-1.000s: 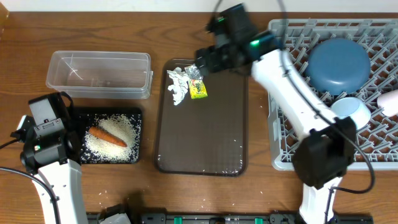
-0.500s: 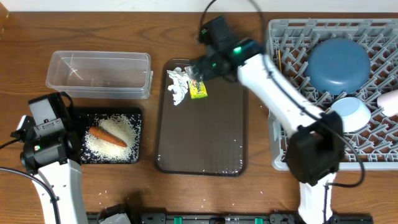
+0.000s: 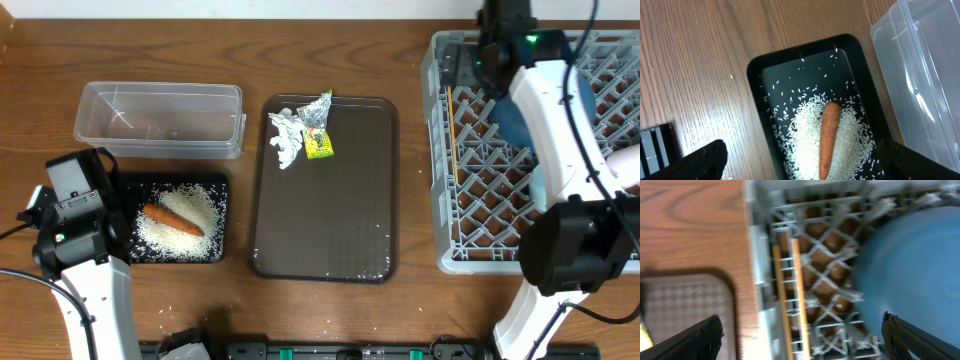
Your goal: Sort waste into correct bins and load items into the dishwasher rack
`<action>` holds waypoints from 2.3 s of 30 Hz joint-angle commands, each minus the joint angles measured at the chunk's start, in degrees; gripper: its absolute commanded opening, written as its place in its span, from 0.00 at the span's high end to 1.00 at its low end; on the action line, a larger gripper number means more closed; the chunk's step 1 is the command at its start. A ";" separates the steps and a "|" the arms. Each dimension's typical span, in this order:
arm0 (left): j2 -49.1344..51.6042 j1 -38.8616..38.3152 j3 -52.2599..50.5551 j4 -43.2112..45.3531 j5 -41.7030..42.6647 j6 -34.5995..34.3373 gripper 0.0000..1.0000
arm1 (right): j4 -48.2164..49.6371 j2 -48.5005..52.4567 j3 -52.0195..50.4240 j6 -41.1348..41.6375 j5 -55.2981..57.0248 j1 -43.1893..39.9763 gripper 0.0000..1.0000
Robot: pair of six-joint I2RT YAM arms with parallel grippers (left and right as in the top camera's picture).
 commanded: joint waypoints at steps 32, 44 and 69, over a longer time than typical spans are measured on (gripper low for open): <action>-0.24 -11.15 2.45 2.34 60.02 12.26 0.01 | -0.15 -0.31 0.02 0.63 0.68 -2.97 0.01; 22.14 -37.18 36.24 -17.31 19.50 18.47 0.02 | -0.15 -0.31 0.02 0.63 0.68 -2.97 0.01; 53.51 -39.21 40.22 3.87 20.87 16.50 0.12 | -0.11 -0.31 0.02 0.66 0.68 -2.91 0.01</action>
